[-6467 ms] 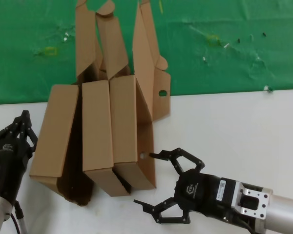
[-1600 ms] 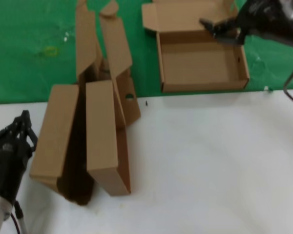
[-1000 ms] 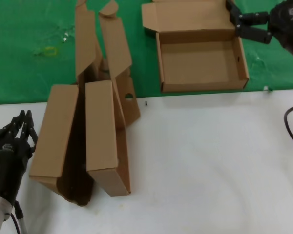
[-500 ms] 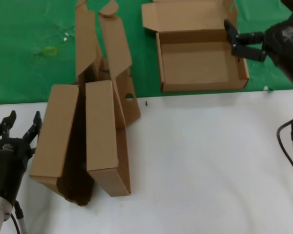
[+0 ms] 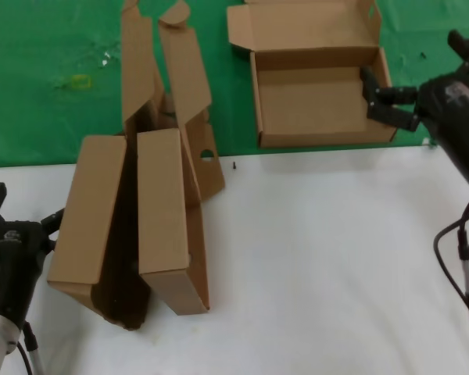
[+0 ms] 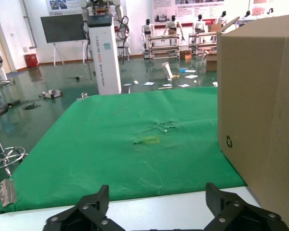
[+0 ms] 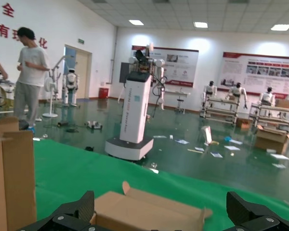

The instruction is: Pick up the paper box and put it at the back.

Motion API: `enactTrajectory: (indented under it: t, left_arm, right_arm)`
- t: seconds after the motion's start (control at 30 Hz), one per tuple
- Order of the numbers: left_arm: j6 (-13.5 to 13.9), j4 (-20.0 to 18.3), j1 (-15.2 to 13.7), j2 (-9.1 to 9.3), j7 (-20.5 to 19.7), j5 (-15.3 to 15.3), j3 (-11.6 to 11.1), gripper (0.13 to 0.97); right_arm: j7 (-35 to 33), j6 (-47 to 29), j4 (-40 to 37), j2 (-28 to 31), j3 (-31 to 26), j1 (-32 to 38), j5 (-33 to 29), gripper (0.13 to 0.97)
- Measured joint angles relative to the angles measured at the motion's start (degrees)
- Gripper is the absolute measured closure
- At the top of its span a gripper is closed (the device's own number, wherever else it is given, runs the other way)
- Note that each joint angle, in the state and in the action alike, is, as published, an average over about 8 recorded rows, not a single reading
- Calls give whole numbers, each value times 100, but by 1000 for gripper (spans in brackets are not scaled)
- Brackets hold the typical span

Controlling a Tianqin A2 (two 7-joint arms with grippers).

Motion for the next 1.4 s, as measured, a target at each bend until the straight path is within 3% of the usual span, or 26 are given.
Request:
enactTrajectory:
  t: [0.4, 0.53, 0.8, 1.4]
  left_arm:
    - [0, 0, 0, 0, -1, 0, 0, 254]
    - [0, 0, 0, 0, -1, 0, 0, 254]
    - [0, 0, 0, 0, -1, -1, 0, 157]
    - [0, 0, 0, 0, -1, -1, 0, 132]
  right_arm:
    - [-255, 696, -87, -11, -283, -445, 351, 129]
    - [-340, 930, -117, -14, -379, -596, 468, 129]
    - [-511, 1399, -176, -22, -569, -898, 705, 129]
    - [-806, 2207, -277, -34, -896, -1411, 1111, 129]
